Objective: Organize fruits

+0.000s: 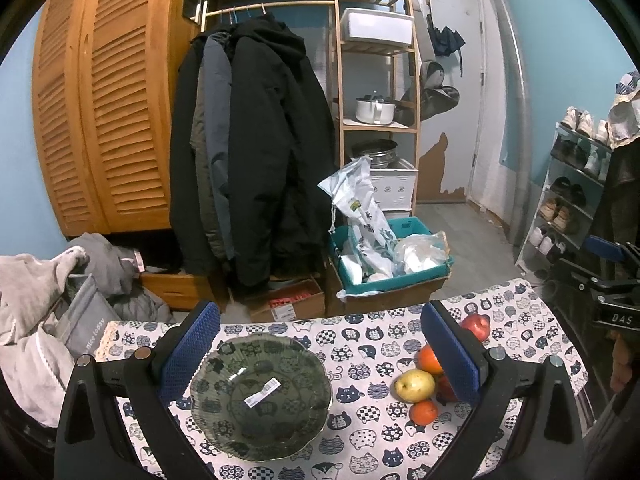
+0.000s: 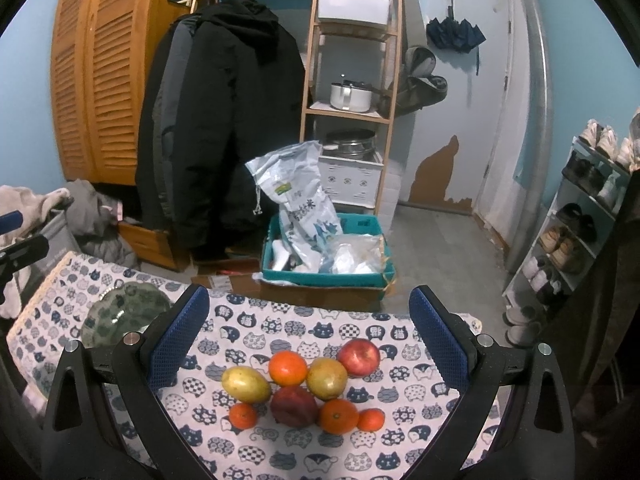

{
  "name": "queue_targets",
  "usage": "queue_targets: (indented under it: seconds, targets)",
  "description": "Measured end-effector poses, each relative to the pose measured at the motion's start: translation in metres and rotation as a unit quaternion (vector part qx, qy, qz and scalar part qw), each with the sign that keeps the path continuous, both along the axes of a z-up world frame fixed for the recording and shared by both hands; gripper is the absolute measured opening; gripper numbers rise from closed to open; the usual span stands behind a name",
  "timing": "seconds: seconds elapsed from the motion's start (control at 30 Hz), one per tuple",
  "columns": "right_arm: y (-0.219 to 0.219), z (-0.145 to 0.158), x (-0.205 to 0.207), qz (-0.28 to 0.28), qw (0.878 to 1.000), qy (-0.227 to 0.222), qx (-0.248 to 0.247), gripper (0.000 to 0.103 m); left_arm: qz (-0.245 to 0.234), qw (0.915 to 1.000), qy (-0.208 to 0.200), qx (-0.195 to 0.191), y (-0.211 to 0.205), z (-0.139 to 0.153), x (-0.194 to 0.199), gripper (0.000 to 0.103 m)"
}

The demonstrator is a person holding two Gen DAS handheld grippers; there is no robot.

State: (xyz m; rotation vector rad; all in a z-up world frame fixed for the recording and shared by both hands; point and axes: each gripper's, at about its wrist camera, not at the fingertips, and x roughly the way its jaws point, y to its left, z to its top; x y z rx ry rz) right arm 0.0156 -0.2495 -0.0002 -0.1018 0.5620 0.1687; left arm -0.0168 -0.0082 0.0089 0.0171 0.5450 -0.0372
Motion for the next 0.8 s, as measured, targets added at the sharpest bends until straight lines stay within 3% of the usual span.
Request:
queue_targets:
  seconds: [0.8]
  targets:
    - [-0.016,-0.005,-0.007,-0.001,1.000,-0.011,0.005,0.099,-0.004,0.9999,0.015,0.004,-0.003,-0.004,0.008,0.102]
